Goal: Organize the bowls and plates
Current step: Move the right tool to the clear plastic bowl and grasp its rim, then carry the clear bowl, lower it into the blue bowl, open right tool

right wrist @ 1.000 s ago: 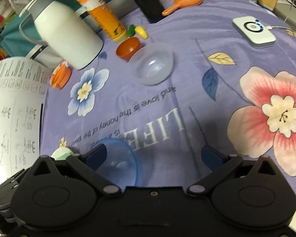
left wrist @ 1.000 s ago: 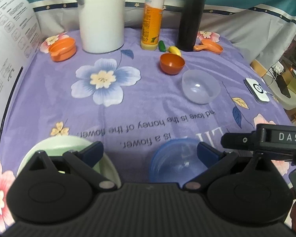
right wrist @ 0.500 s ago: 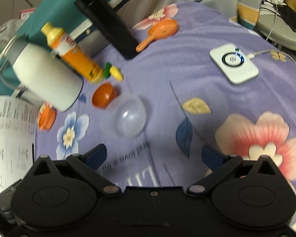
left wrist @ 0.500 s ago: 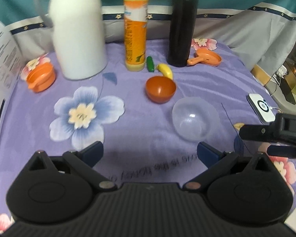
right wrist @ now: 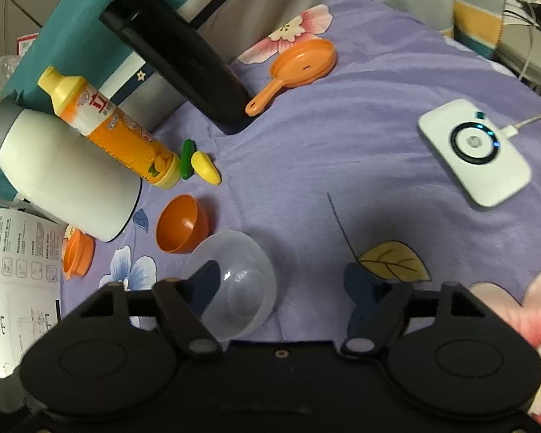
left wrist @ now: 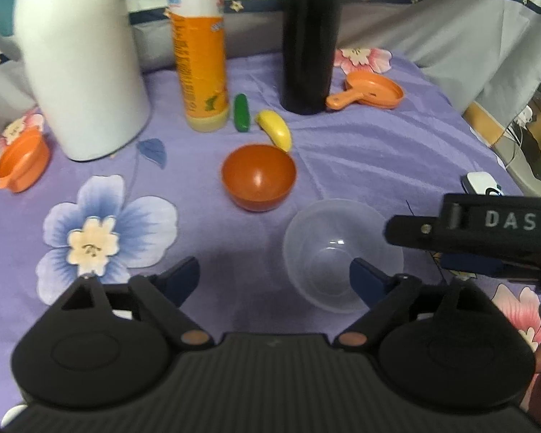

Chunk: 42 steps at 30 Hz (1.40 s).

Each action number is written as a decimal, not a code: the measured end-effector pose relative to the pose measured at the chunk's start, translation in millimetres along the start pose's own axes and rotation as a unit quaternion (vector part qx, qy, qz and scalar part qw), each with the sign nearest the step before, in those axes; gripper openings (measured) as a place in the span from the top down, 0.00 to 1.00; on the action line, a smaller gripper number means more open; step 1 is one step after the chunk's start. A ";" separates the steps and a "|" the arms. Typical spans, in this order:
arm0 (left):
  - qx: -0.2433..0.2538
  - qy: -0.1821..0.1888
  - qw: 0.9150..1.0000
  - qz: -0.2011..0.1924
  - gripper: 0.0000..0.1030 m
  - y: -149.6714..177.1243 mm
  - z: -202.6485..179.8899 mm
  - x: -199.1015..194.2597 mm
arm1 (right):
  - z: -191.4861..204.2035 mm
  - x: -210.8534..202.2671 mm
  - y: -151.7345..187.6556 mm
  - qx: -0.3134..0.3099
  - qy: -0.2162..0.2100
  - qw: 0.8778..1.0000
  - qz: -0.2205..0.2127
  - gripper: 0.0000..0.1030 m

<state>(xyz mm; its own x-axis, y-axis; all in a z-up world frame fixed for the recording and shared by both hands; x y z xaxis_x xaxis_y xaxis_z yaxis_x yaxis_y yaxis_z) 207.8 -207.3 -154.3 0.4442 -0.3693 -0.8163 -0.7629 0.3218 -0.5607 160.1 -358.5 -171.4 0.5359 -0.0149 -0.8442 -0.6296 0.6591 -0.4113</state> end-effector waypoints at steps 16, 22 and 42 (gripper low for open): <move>-0.008 0.018 0.999 0.042 0.84 5.6 -7.6 26.0 | 11.9 21.0 4.6 -0.002 -0.024 1.000 0.010 0.85; -0.013 0.015 0.999 0.036 0.85 5.9 -6.3 15.3 | 14.1 12.3 8.4 -0.001 -0.029 1.000 0.008 0.85; -0.008 0.010 1.000 0.009 0.85 43.9 5.2 -78.9 | 38.7 -53.3 68.6 -0.048 -0.048 0.998 0.018 0.85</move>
Point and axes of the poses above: each gripper's, at about its wrist camera, not at the fingertips, and x roughly the way its jaws point, z to its left, y to its underside, the point moved 10 cm from there along x, roughly the way its jaws point, and after that the axes turned 9 degrees about y, right-handed, at the moved point
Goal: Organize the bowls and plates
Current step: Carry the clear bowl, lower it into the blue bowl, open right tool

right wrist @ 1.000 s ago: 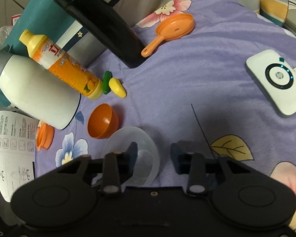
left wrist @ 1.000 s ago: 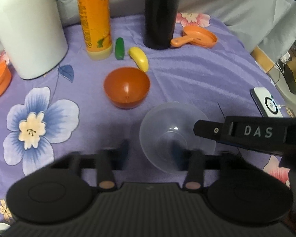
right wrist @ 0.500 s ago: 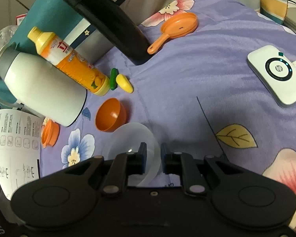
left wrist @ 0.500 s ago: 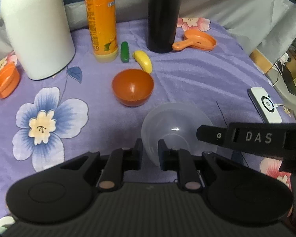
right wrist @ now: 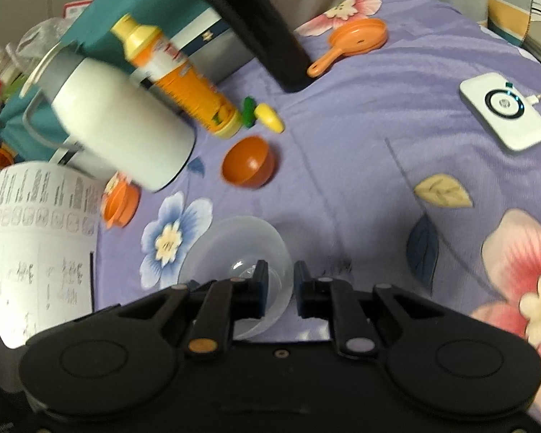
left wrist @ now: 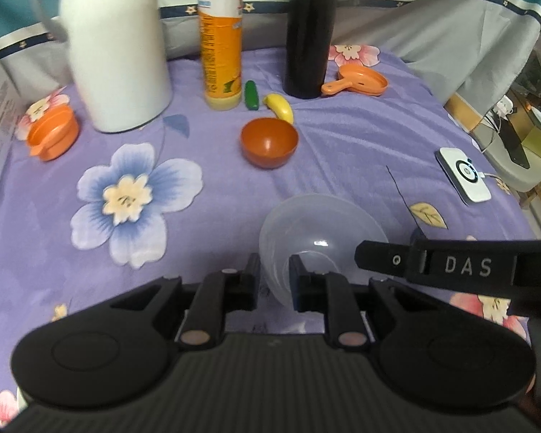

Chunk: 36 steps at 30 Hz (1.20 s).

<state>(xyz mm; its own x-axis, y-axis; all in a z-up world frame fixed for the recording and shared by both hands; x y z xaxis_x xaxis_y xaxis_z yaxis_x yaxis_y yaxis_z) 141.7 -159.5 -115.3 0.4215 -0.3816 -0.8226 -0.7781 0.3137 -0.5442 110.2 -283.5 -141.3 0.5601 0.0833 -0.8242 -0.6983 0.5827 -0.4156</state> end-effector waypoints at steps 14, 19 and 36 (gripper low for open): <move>-0.013 0.012 1.000 -0.007 0.84 56.3 5.9 -52.9 | 19.2 -44.7 64.9 -0.051 -0.004 0.999 0.017 0.85; -0.018 0.012 1.000 0.000 0.84 74.2 8.4 -55.3 | 18.1 -49.1 80.6 -0.063 0.000 0.998 0.029 0.85; -0.027 0.014 0.999 0.014 0.79 91.5 10.4 -52.5 | 20.2 -45.9 93.9 -0.077 0.003 0.996 0.045 0.83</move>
Point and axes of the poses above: each gripper's, at about its wrist camera, not at the fingertips, and x roughly the way its jaws point, z to its left, y to its underside, the point moved 10 cm from there along x, roughly the way its jaws point, and after that the axes turned 9 degrees about y, right-handed, at the moved point
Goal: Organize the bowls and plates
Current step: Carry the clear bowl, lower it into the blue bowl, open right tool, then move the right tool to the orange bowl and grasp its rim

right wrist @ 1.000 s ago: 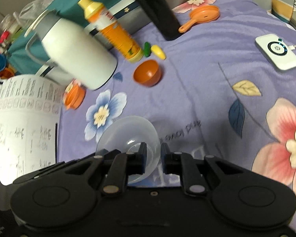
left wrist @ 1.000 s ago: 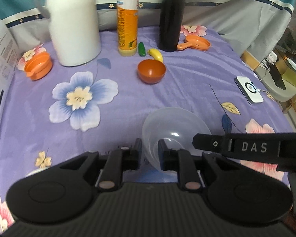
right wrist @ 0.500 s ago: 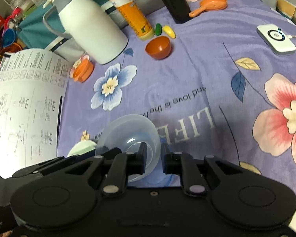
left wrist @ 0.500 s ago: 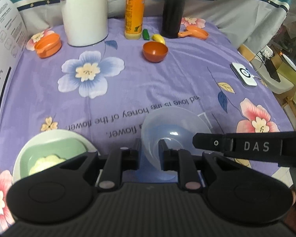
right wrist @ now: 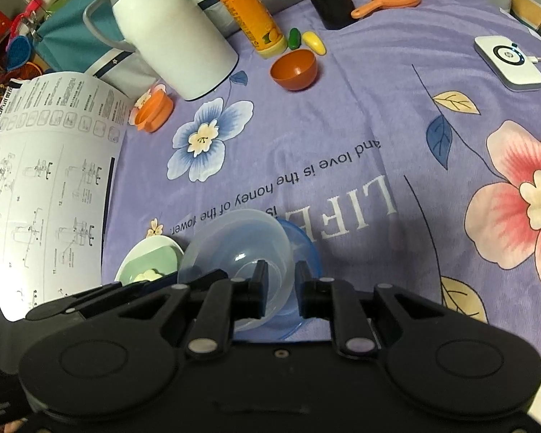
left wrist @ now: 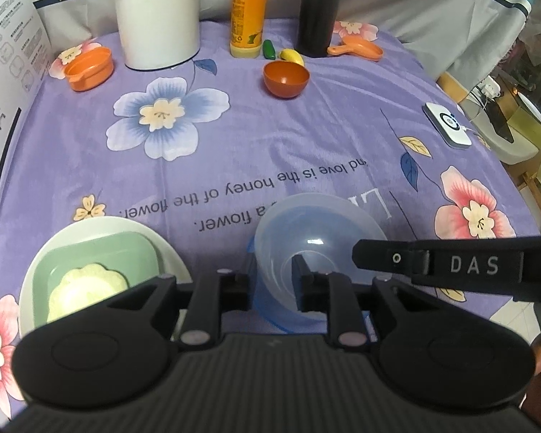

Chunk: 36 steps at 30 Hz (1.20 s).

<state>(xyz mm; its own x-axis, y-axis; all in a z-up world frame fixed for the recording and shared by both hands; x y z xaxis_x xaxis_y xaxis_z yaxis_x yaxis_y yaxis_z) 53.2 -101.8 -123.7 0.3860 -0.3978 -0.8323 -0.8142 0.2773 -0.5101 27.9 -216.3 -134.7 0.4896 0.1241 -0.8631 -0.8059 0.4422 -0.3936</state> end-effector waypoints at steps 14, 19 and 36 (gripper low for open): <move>0.054 -0.043 0.995 -0.065 0.00 -8.3 -3.4 -20.4 | 4.5 -19.6 -16.6 -0.037 0.032 0.996 -0.071 0.00; 0.036 -0.042 0.997 -0.060 0.00 -6.8 5.4 -18.6 | -0.4 -13.4 -15.5 -0.025 0.033 0.998 -0.057 0.00; 0.019 -0.034 0.998 -0.046 0.00 -9.9 13.0 -1.0 | -21.3 -0.3 -18.5 0.017 0.035 0.998 -0.041 0.00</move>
Point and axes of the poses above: each gripper's, at about its wrist camera, not at the fingertips, and x roughly the way its jaws point, z to its left, y to its underside, the point moved 10 cm from there along x, roughly the way its jaws point, and after that the axes turned 9 degrees about y, right-handed, at the moved point
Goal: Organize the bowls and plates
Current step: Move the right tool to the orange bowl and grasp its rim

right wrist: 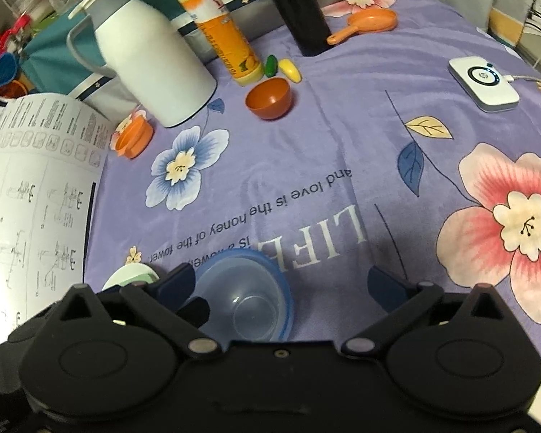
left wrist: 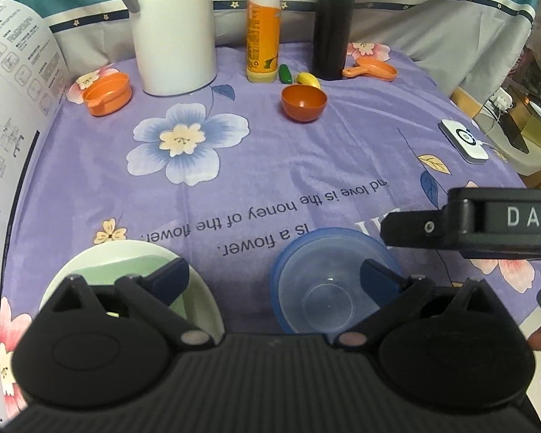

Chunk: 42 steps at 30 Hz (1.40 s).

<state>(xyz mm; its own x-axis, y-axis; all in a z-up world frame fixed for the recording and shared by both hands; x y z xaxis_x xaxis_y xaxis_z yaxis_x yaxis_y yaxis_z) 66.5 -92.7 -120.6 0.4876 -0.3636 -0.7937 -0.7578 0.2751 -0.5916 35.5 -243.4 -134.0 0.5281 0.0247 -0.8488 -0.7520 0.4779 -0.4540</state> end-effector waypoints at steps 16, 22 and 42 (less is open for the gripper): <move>0.008 -0.010 1.000 -0.016 0.00 -81.3 11.7 36.3 | -16.5 25.3 -64.3 0.044 0.009 0.999 -0.007 0.00; 0.015 -0.017 1.000 -0.021 0.00 -114.4 12.0 57.0 | -14.1 36.4 -102.8 0.052 0.005 0.999 -0.016 0.00; -0.013 -0.012 1.000 0.001 0.19 -169.9 21.8 159.2 | 6.3 123.6 -187.5 0.073 -0.023 0.997 -0.008 0.33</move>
<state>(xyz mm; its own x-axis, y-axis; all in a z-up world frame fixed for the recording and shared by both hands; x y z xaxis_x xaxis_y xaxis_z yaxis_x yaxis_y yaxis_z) 282.4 -177.9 -149.5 0.4965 -0.3421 -0.7978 -0.7692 0.2526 -0.5870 244.3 -324.4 -152.1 0.5600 0.0555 -0.8266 -0.6793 0.6019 -0.4198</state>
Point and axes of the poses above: each gripper's, at about its wrist camera, not at the fingertips, and x roughly the way its jaws point, z to its left, y to its underside, the point moved 10 cm from there along x, roughly the way its jaws point, and after that the axes turned 9 degrees about y, right-handed, at the moved point
